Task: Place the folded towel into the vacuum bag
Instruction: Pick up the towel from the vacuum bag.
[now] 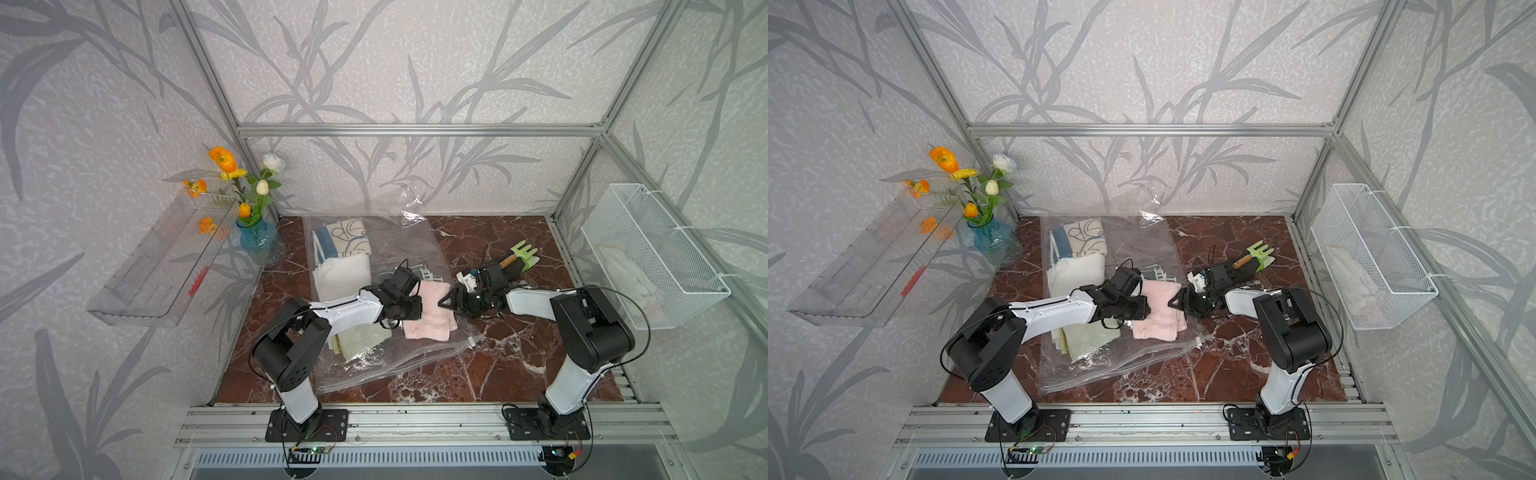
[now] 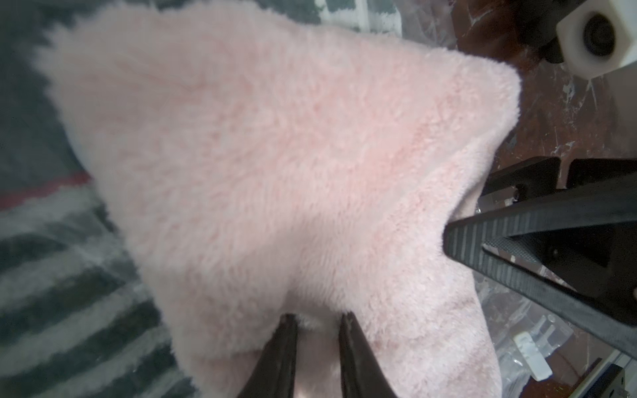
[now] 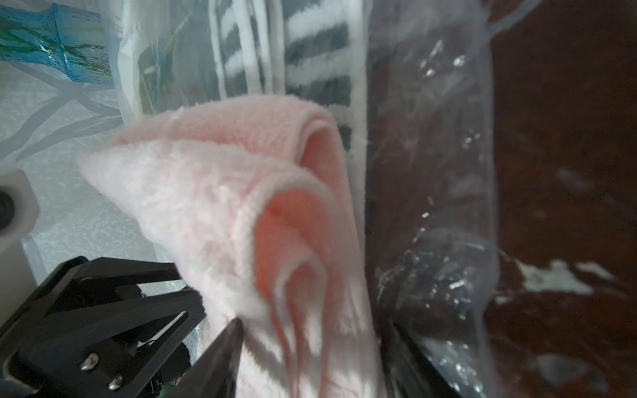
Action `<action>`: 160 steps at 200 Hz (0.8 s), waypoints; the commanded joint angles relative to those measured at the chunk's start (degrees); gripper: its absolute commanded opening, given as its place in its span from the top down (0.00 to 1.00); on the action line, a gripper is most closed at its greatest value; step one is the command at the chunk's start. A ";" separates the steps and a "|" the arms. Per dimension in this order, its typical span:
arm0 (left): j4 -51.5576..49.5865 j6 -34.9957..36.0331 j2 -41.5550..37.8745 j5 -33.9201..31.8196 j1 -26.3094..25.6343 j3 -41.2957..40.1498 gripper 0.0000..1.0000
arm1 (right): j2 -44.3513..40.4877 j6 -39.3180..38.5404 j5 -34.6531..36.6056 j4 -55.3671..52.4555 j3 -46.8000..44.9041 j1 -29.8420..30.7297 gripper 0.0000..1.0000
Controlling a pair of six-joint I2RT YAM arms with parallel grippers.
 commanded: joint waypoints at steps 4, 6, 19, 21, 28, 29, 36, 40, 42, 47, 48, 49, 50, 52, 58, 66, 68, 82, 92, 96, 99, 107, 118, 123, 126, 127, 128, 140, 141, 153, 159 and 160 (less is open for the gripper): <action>-1.45 -1.26 -2.13 -1.06 0.63 -3.02 0.75 | 3.68 3.75 1.80 4.32 -2.28 1.58 0.40; -1.53 -1.26 -2.17 -1.01 0.59 -3.01 0.75 | 3.81 3.96 1.80 4.56 -2.29 1.76 0.40; -1.69 -1.26 -3.13 -0.78 0.59 -2.84 0.75 | 3.90 5.42 2.47 6.30 -2.72 2.44 0.48; -1.72 -1.26 -3.30 -0.76 0.62 -2.83 0.75 | 3.82 5.69 2.56 6.70 -2.90 2.46 0.50; -2.04 -1.26 -3.85 -0.83 0.62 -2.57 0.75 | 3.48 6.36 2.80 7.76 -3.44 2.55 0.57; -2.11 -1.26 -3.92 -0.87 0.63 -2.49 0.75 | 3.40 6.47 2.87 7.81 -3.48 2.51 0.58; -2.69 -1.21 -4.63 -0.85 0.59 -2.12 0.75 | 2.66 6.50 3.56 7.58 -3.76 2.42 0.66; -3.11 -1.18 -5.02 -0.87 0.63 -1.93 0.75 | 2.03 6.24 4.19 7.18 -3.85 2.38 0.70; -3.31 -1.17 -5.31 -0.83 0.64 -1.79 0.75 | 1.72 6.06 4.53 6.79 -3.82 2.38 0.71; -3.63 -1.13 -5.91 -0.92 0.62 -1.49 0.74 | 0.93 5.40 5.19 5.82 -3.74 2.33 0.74; -3.65 -1.15 -6.06 -0.96 0.63 -1.43 0.74 | 0.76 5.29 5.30 5.52 -3.68 2.31 0.75; -3.66 -1.16 -6.17 -0.89 0.63 -1.39 0.74 | 0.59 5.14 5.39 5.24 -3.64 2.35 0.76; -3.66 -1.16 -6.36 -0.85 0.63 -1.38 0.74 | 0.46 4.94 5.44 4.97 -3.58 2.36 0.76; -3.67 -1.17 -6.50 -0.82 0.64 -1.21 0.74 | 0.23 4.72 5.61 4.50 -3.47 2.37 0.77; -3.39 -1.25 -7.23 -0.61 0.55 -1.01 0.74 | -0.66 3.74 5.75 3.00 -3.06 2.42 0.80; -2.75 -1.35 -7.59 -0.05 0.53 -0.49 0.74 | -1.52 2.80 5.92 1.18 -2.43 2.49 0.83; -2.49 -1.37 -7.58 0.19 0.48 -0.29 0.74 | -1.80 2.65 6.00 0.76 -2.26 2.47 0.84; -1.61 -1.35 -6.32 1.04 0.48 1.05 0.74 | -3.77 1.28 7.49 -2.93 -1.16 3.01 0.88; -1.52 -0.88 -4.95 0.62 0.54 2.00 0.74 | -5.87 -0.01 10.04 -6.90 0.30 3.93 0.90; -1.35 -0.70 -4.35 0.57 0.55 2.27 0.74 | -6.52 -1.35 11.31 -8.61 0.96 4.39 0.90; -1.18 -0.60 -3.94 0.47 0.54 2.46 0.74 | -7.15 -2.11 12.42 -9.73 1.38 4.76 0.91; -0.38 -0.49 -2.52 0.04 0.61 2.47 0.74 | -8.39 -3.44 15.27 -13.11 2.87 6.11 0.91; 0.96 -0.46 -0.68 -0.13 0.82 2.12 0.74 | -9.82 -5.01 20.12 -17.84 5.16 8.21 0.92; 1.26 -0.39 0.26 -0.19 0.96 1.94 0.74 | -10.36 -5.60 22.67 -19.80 6.29 9.21 0.93; 1.33 -0.38 0.75 -0.27 0.98 1.90 0.74 | -10.55 -5.92 24.11 -20.95 6.88 9.76 0.93; 1.34 -0.38 0.92 -0.28 0.99 1.89 0.74 | -10.60 -6.09 24.56 -21.31 7.13 9.85 0.93; 1.29 -0.42 1.01 -0.28 1.03 1.85 0.74 | -10.63 -6.21 24.96 -21.62 7.34 10.11 0.93; 0.91 -0.46 2.13 -0.01 1.15 1.48 0.75 | -10.92 -7.33 29.62 -25.41 9.92 12.63 0.94; 0.90 -0.46 2.05 -0.02 1.11 1.38 0.75 | -10.92 -7.41 29.99 -25.69 10.19 12.82 0.94; 1.24 -0.95 1.06 -0.11 1.16 -0.22 0.75 | -11.09 -8.03 33.77 -28.21 12.30 15.08 0.95; 1.64 -1.23 0.03 -0.35 1.16 -1.29 0.75 | -11.09 -8.26 35.14 -29.09 13.25 16.07 0.95; 1.67 -1.24 -0.19 -0.45 1.16 -1.46 0.75 | -11.09 -8.27 35.39 -29.25 13.35 16.21 0.95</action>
